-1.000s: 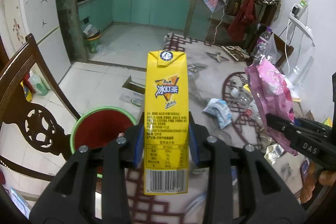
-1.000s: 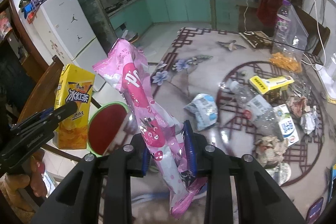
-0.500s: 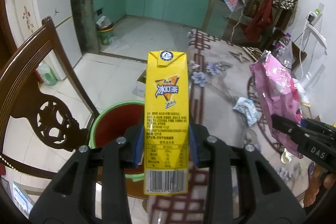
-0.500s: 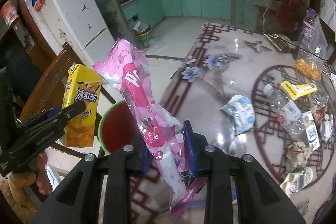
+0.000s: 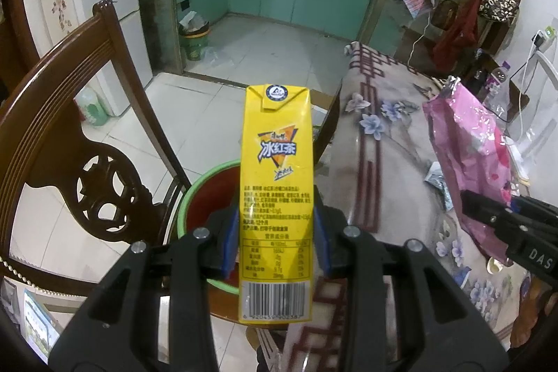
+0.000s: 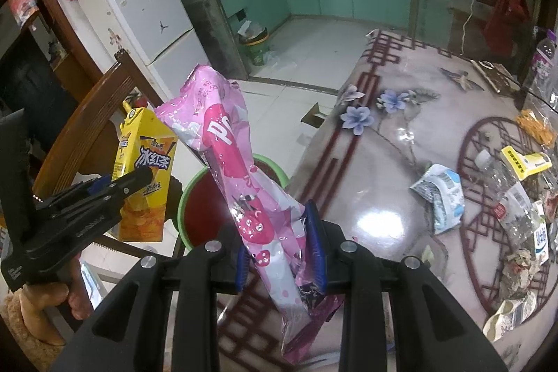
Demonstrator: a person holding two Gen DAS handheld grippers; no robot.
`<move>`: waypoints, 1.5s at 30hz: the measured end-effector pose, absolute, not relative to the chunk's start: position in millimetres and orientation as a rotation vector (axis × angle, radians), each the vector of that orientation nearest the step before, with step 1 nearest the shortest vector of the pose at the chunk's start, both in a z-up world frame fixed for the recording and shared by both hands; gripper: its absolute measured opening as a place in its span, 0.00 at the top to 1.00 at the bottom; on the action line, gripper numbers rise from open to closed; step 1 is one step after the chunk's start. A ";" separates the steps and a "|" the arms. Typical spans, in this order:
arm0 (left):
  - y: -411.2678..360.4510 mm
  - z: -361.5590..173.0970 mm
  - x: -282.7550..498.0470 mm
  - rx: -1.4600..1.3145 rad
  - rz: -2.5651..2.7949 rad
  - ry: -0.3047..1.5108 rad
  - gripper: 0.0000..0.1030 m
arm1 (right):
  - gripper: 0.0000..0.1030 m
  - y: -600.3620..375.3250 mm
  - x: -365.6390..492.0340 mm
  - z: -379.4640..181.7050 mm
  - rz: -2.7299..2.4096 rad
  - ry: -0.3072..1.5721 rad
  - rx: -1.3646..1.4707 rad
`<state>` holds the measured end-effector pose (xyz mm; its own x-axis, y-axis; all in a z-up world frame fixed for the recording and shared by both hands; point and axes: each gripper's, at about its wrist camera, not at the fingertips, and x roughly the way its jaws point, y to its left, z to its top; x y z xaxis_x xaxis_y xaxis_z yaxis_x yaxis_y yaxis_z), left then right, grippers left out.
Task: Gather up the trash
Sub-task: 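Carry the yellow carton and pink bag over the red bucket and release both, then return to the table and grasp the clear plastic bottle with the right tool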
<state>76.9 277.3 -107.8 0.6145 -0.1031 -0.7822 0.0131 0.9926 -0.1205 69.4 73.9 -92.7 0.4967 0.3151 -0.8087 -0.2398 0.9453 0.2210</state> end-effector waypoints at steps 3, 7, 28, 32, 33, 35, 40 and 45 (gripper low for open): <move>284.1 -111.1 81.8 -0.107 -0.065 0.915 0.67 | 0.73 81.9 75.3 -95.6 0.340 1.005 0.076; 291.0 -116.1 88.1 -0.109 -0.061 0.928 0.67 | 0.73 92.0 83.9 -100.9 0.340 1.013 0.065; 323.3 -150.2 119.4 -0.134 -0.042 1.012 0.67 | 0.73 140.6 124.0 -132.6 0.378 1.099 0.043; 328.0 -160.7 126.5 -0.150 -0.037 1.042 0.67 | 0.73 152.9 136.4 -142.2 0.399 1.128 0.045; 328.4 -161.8 126.8 -0.150 -0.036 1.045 0.67 | 0.72 155.0 138.9 -144.4 0.402 1.134 0.047; 329.9 -165.0 128.2 -0.150 -0.034 1.053 0.67 | 0.72 158.3 143.7 -149.1 0.407 1.146 0.052; 333.1 -171.6 131.8 -0.151 -0.004 1.076 0.54 | 0.47 161.0 151.1 -155.2 0.427 1.165 0.096; 334.6 -164.3 126.8 -0.161 0.025 1.045 0.37 | 0.37 150.7 148.6 -145.6 0.411 1.123 0.144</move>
<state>126.8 334.6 -164.3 0.5023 -0.0565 -0.8628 -0.0970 0.9879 -0.1212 148.6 150.7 -145.6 0.3673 0.3900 -0.8444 -0.2471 0.9162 0.3156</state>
